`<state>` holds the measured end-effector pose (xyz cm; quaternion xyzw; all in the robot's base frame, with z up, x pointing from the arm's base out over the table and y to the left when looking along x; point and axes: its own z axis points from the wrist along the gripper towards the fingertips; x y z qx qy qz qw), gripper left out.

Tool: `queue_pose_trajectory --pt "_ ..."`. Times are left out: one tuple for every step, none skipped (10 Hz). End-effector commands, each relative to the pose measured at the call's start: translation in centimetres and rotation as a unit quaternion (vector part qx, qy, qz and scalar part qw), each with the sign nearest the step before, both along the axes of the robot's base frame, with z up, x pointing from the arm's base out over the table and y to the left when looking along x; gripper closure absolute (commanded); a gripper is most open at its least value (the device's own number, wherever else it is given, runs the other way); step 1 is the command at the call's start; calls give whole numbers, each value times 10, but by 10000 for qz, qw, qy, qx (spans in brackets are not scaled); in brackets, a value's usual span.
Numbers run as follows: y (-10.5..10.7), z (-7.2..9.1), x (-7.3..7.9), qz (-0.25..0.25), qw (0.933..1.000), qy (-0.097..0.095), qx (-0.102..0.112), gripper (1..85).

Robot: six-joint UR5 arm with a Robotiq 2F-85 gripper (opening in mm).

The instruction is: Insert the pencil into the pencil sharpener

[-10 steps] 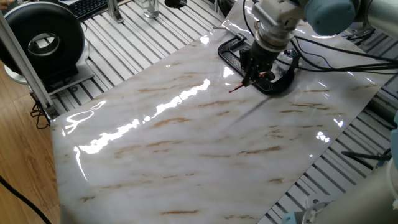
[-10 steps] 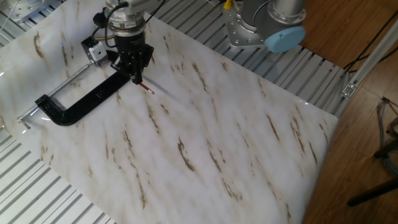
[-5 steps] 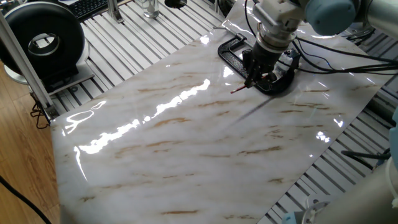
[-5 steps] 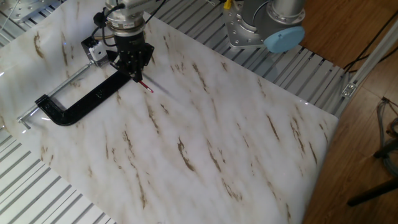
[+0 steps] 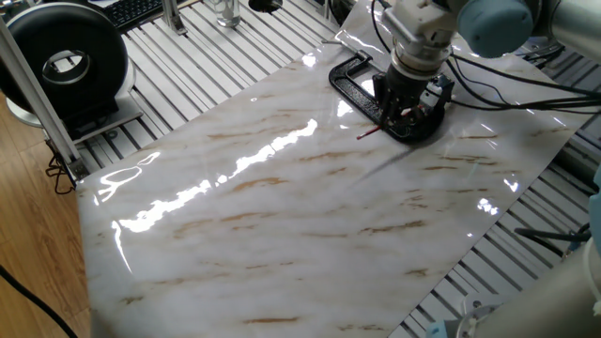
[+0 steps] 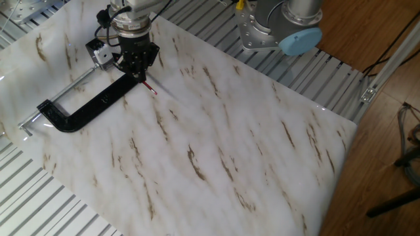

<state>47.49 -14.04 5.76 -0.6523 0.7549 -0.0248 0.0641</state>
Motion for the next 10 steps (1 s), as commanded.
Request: queue_pose_trajectory --pt "-2 4 3 17 10000 -46 45 847" --pt "-3 4 4 46 10000 -63 40 847" --pt "-5 5 7 98 9999 -97 32 847" --pt "-6 5 10 149 9998 -123 47 847" --pt "-8 7 12 202 9997 -133 46 847" --pt "-10 8 14 239 9996 -135 48 847" --pt "-10 9 15 262 9995 -137 68 847" --pt "-12 9 15 284 9995 -139 72 847" --pt "-12 9 16 291 9994 -155 93 847" --pt "-11 8 16 290 9993 -157 147 847"
